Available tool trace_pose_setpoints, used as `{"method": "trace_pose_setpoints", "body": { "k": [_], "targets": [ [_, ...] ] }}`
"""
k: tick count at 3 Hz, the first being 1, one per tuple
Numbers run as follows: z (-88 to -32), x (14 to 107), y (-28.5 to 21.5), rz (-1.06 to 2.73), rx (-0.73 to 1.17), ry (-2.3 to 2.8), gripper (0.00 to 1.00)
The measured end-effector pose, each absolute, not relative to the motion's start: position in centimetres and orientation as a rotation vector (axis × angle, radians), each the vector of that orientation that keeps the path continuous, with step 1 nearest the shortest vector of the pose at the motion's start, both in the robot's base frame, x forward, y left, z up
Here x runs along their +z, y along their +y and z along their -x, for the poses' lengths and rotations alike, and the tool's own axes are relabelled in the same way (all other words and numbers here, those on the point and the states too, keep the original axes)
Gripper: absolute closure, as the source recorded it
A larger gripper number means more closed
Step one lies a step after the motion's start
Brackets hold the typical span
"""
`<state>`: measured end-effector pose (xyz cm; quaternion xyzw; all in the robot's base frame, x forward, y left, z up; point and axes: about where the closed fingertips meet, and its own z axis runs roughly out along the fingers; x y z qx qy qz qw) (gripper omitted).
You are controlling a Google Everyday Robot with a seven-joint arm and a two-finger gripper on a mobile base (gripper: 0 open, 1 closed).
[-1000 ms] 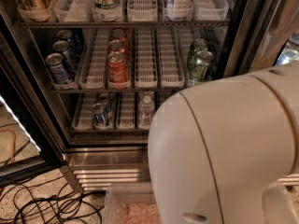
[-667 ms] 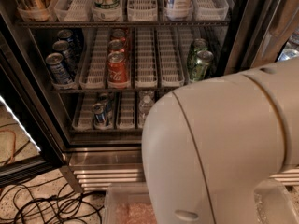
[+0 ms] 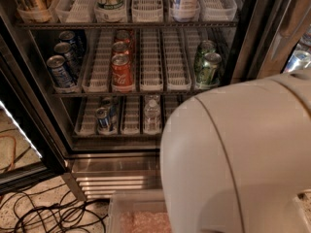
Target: Pick water bottle from bottom shelf of fridge
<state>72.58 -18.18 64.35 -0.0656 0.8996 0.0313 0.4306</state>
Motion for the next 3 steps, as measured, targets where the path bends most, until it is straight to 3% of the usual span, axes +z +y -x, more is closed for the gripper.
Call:
{"method": "trace_pose_setpoints", "body": {
  "k": [1, 3],
  "targets": [
    [-70.6, 64.5, -18.1, 0.16, 0.116, 2.261, 1.0],
    [-69.6, 64.7, -17.4, 0.171, 0.148, 2.261, 1.0]
  ]
}}
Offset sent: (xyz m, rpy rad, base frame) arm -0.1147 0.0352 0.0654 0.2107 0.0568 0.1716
